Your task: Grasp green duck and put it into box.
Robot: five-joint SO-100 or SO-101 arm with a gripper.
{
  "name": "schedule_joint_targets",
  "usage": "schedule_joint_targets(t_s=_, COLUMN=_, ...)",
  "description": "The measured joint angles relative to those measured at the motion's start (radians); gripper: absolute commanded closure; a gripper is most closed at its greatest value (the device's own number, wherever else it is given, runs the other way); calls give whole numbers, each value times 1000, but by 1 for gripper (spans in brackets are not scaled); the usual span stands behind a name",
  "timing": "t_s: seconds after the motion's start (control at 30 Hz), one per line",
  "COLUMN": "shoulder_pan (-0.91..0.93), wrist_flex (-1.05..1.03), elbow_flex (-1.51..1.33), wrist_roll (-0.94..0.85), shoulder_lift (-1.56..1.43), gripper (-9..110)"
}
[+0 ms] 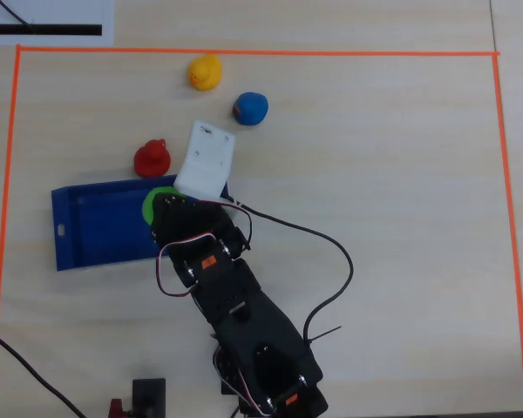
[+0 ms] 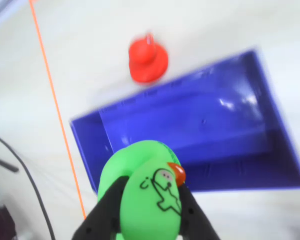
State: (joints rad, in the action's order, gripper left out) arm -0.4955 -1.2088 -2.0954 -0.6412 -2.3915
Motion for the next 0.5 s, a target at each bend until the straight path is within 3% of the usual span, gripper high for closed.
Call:
schedule_joint_targets(t_s=0.23, shoulder_pan=-106, wrist_flex=126, elbow_flex=-146, wrist_roll=51, shoulder_lift=81, gripper=98)
schedule_joint_targets(t_s=0.5, shoulder_pan=-72, wrist_flex=337, elbow_flex=-244, wrist_roll=49, shoulder_lift=196, gripper=71)
